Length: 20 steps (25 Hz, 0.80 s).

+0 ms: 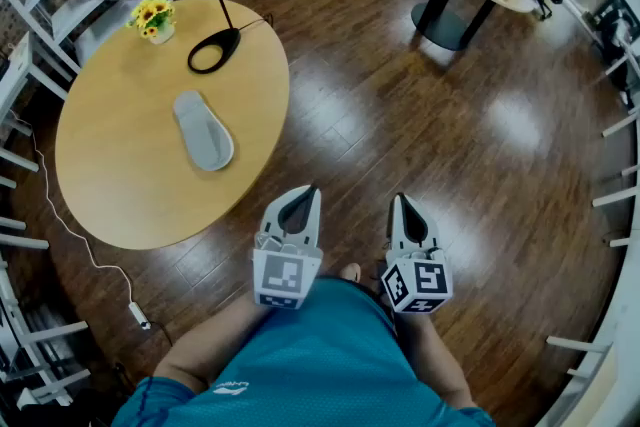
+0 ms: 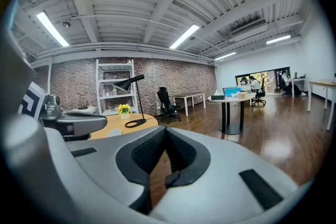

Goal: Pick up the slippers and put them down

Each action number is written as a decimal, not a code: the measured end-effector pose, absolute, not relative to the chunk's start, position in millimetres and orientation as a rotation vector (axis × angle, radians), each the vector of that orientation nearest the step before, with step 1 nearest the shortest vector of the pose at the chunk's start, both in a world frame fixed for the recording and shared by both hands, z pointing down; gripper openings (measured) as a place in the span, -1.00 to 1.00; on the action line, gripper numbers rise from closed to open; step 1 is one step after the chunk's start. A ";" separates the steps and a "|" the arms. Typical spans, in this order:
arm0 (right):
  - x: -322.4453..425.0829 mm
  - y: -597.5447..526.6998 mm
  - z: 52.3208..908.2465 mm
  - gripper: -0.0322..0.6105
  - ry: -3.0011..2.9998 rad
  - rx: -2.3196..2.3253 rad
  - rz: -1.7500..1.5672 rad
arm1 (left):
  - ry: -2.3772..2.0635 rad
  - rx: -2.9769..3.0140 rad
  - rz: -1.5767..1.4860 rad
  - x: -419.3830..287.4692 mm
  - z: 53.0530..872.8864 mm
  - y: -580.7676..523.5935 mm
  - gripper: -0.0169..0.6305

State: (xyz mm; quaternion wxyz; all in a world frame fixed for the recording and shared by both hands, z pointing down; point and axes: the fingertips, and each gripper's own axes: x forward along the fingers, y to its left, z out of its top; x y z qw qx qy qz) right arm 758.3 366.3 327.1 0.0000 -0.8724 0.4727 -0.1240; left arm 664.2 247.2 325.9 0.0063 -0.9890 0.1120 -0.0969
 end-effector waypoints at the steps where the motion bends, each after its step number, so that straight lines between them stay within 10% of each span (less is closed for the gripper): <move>1: 751.4 357.8 326.7 -0.88 1.493 -2.738 -0.388 | 0.359 -3.096 -0.301 656.8 325.0 239.2 -0.93; 20: 665.1 196.8 331.5 -0.88 1.908 -2.519 -0.407 | 0.797 -3.054 -0.333 546.3 333.2 109.4 -0.93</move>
